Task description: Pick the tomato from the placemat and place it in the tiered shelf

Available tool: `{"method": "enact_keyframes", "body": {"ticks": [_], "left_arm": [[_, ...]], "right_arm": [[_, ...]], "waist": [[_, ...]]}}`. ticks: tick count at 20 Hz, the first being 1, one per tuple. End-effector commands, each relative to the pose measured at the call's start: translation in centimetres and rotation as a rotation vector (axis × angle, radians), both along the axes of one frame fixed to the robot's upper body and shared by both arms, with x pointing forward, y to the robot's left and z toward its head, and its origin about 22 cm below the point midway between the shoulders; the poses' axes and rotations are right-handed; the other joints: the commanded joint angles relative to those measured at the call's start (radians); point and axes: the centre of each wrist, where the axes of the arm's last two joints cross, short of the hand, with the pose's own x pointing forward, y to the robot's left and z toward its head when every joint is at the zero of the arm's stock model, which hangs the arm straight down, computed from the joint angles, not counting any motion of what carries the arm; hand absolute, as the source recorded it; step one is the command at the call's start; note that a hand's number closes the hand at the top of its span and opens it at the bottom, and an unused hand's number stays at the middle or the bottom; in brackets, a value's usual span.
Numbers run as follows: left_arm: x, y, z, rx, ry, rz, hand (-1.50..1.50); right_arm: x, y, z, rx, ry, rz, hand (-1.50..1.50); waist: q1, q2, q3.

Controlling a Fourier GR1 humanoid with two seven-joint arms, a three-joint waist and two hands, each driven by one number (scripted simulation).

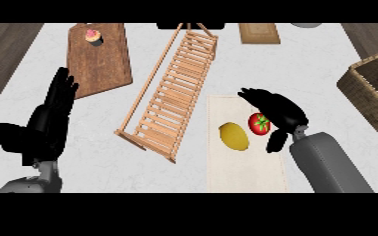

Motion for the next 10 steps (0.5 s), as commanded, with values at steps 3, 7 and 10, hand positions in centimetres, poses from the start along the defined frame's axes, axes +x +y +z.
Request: {"method": "enact_keyframes", "body": {"ticks": [3, 7, 10], "left_arm": [[1.3, 0.2, -0.1, -0.006, 0.003, -0.015, 0.0], [0.3, 0.7, 0.1, -0.004, 0.012, 0.002, 0.0], [1.4, 0.9, 0.4, 0.01, -0.011, -0.001, 0.0]], "right_arm": [[1.6, 1.2, -3.1, -0.034, 0.066, 0.004, -1.5], [-0.3, -0.5, -4.2, -0.063, 0.022, 0.087, 1.5], [0.2, 0.9, -2.6, -0.07, -0.068, 0.098, 1.5]], "waist": [[0.004, 0.002, 0.0], [0.001, 0.0, 0.0], [-0.002, 0.0, 0.0]]}}
